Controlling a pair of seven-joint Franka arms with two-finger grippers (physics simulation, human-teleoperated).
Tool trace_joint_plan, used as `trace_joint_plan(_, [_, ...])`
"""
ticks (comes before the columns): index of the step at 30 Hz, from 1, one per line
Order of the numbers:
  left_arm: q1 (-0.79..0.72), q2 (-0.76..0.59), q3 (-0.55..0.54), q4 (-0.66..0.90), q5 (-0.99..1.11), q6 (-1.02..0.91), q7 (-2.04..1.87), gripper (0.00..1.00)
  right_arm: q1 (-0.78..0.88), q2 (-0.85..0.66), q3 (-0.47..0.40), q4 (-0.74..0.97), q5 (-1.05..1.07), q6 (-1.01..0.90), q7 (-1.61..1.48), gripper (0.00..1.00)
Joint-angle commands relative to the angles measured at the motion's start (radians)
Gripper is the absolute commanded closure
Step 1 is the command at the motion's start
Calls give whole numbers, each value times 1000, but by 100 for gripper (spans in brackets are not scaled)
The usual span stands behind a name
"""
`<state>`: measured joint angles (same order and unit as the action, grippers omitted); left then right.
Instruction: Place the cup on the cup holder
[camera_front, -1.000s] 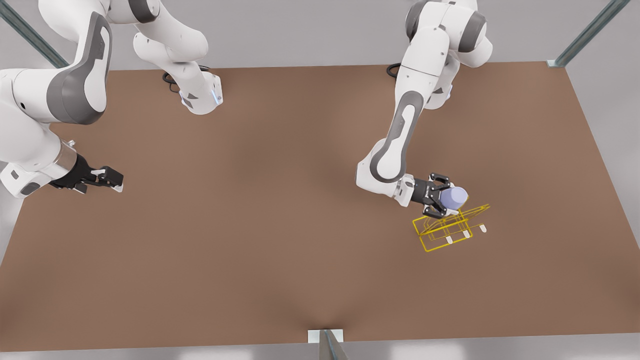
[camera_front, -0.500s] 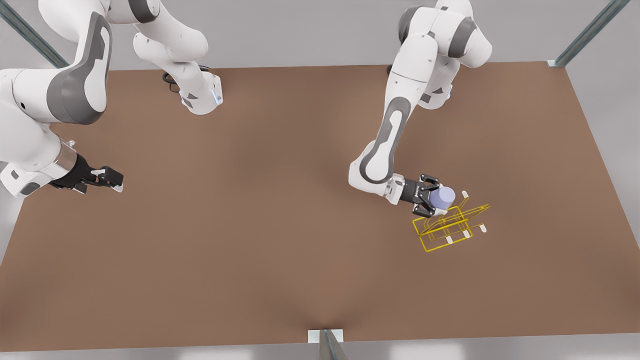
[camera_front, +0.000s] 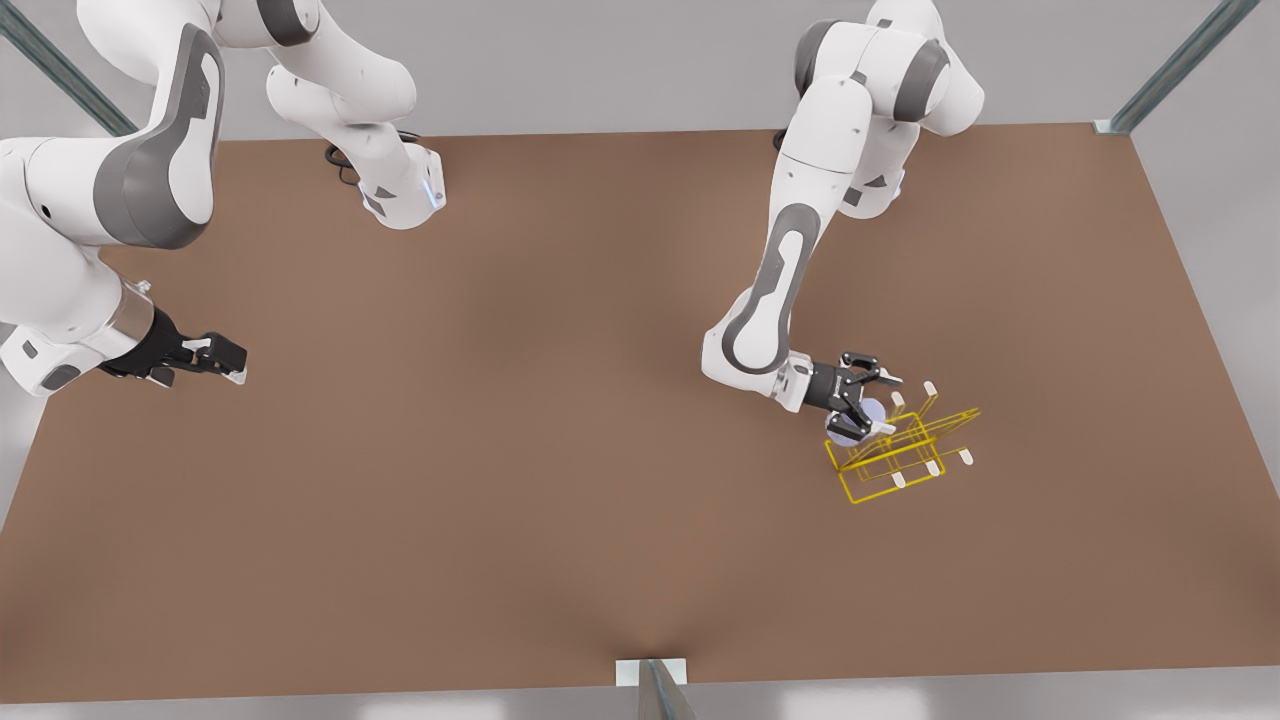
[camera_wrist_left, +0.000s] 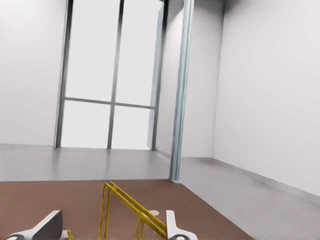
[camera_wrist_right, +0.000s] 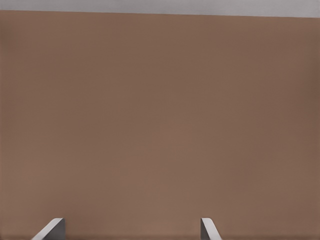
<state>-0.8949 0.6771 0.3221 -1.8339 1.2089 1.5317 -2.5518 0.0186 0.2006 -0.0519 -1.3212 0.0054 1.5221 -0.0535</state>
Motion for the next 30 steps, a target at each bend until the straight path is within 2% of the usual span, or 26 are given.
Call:
trace_joint_plan(1, [-1, -11, 2, 1, 0, -12, -2, 0, 0, -1, 0, 0, 1, 0, 0, 0])
trace_joint_plan(4, [4, -181, 0, 34, -67, -44, 505, 0, 0, -1, 0, 0, 1, 0, 0, 0])
trace_joint_plan(5, [8, -214, 11, 120, -222, -41, 855, 0, 0, -1, 0, 0, 1, 0, 0, 0])
trace_joint_plan(6, [10, -220, 57, 254, -474, -41, 1174, 0, 0, -1, 0, 0, 1, 0, 0, 0])
trace_joint_plan(7, [17, -217, 173, 381, -780, -47, 1559, 0, 0, -1, 0, 0, 1, 0, 0, 0])
trace_joint_plan(9, [50, -217, 287, 496, -1239, -53, 2021, 0, 1, -1, 0, 0, 1, 0, 0, 0])
trace_joint_plan(10, [86, -238, 285, 507, -1354, -74, 2179, 0, 0, -1, 0, 0, 1, 0, 0, 0])
trace_joint_plan(11, [168, -252, 233, 559, -1402, -100, 2231, 0, 0, -1, 0, 0, 1, 0, 0, 0])
trace_joint_plan(12, [379, -261, 10, 673, -1393, -154, 2345, 0, 0, -1, 0, 0, 1, 0, 0, 0])
trace_joint_plan(14, [553, -275, -188, 755, -1370, -144, 2550, 0, 0, -1, 0, 0, 1, 0, 0, 0])
trace_joint_plan(15, [614, -295, -279, 755, -1297, -96, 2598, 0, 0, -1, 0, 0, 1, 0, 0, 0])
trace_joint_plan(16, [712, -306, -435, 752, -1168, -70, 2602, 0, 0, -1, 0, 0, 1, 1, 0, 0])
trace_joint_plan(17, [771, -320, -517, 740, -1103, -53, 2602, 0, 0, -1, 0, 0, 1, 0, 0, 0])
trace_joint_plan(18, [780, -324, -523, 737, -1092, -36, 2602, 0, 1, -1, 0, 0, 1, 0, 0, 0])
trace_joint_plan(19, [801, -369, -523, 656, -1092, 25, 2602, 0, 0, -1, 0, 0, 1, 0, 0, 0])
trace_joint_plan(22, [834, -436, -526, 548, -1092, 50, 2613, 0, 0, -1, 0, 0, 1, 0, 0, 0])
trace_joint_plan(30, [880, -379, -548, 555, -1079, 114, 2613, 0, 0, -1, 0, 0, 1, 1, 0, 0])
